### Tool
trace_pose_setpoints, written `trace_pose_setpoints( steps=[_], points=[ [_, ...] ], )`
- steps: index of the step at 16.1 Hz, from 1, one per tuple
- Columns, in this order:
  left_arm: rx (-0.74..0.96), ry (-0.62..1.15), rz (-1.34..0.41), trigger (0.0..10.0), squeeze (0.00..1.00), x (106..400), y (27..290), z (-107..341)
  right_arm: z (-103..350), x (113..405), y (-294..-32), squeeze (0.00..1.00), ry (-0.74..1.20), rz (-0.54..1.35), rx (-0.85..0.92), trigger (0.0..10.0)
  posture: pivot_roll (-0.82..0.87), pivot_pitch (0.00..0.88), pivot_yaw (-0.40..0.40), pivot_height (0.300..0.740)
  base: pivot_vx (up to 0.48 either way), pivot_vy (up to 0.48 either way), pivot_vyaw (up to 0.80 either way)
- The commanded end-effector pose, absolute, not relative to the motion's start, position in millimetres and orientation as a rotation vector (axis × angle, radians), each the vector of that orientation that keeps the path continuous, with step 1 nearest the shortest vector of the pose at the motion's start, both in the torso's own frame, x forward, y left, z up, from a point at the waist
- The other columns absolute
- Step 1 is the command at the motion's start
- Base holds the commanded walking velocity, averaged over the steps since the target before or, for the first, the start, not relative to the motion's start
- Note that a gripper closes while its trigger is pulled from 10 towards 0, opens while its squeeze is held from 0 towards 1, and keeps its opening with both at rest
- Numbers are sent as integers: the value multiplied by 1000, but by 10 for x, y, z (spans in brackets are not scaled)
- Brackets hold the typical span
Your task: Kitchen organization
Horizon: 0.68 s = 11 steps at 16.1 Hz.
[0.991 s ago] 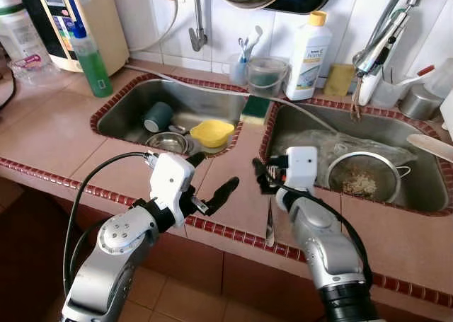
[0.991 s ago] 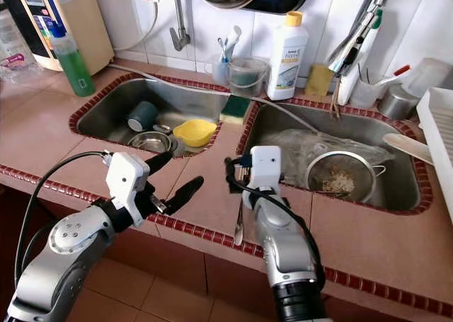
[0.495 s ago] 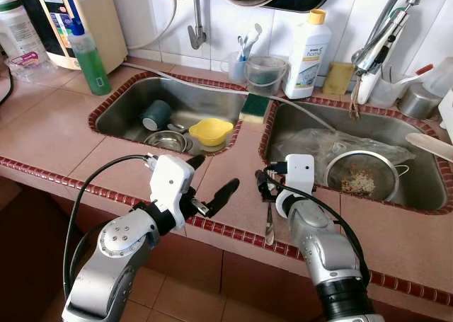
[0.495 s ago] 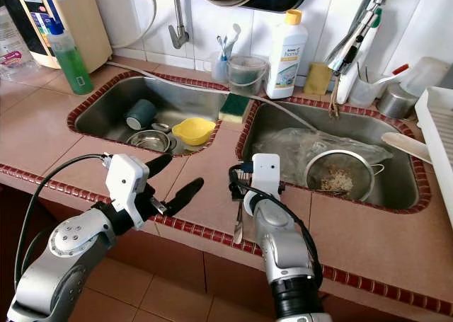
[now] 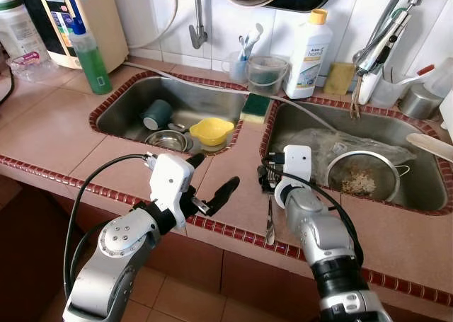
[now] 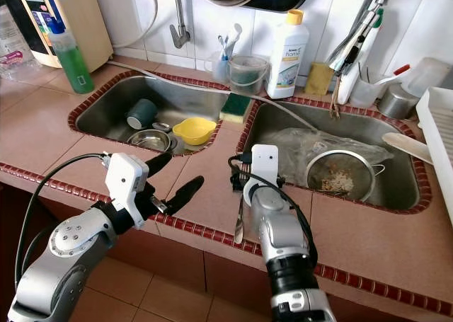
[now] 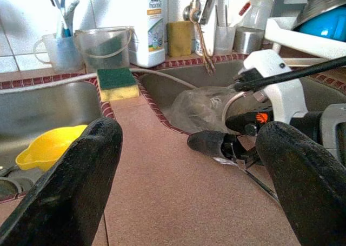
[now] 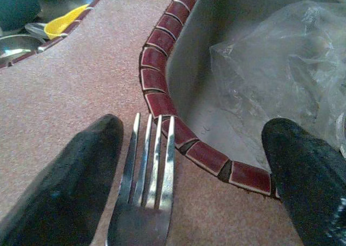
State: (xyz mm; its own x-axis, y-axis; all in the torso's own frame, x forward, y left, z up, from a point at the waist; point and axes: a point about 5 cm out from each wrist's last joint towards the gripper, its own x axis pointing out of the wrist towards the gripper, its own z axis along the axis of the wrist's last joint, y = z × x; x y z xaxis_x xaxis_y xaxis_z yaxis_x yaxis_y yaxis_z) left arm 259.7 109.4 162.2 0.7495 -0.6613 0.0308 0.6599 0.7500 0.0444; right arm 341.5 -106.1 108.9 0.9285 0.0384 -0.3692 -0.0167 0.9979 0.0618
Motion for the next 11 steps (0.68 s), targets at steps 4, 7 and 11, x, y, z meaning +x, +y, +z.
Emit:
trace_pose_setpoints(
  steps=[4,7,11],
  points=[
    [30,-58,-703,10000,0,2590,1105,1663,1117,3502,-1067,0,405,38,43,10000,-61,58,-5,740,0,0,0],
    [29,-58,-698,10000,0,2587,1107,1660,1134,3545,-1082,0,416,36,62,9412,-59,61,-6,740,0,0,0],
    [24,-62,-682,10000,0,2597,1114,1675,1129,3622,-1059,0,491,76,120,10000,-51,67,-11,740,0,0,0]
  ],
)
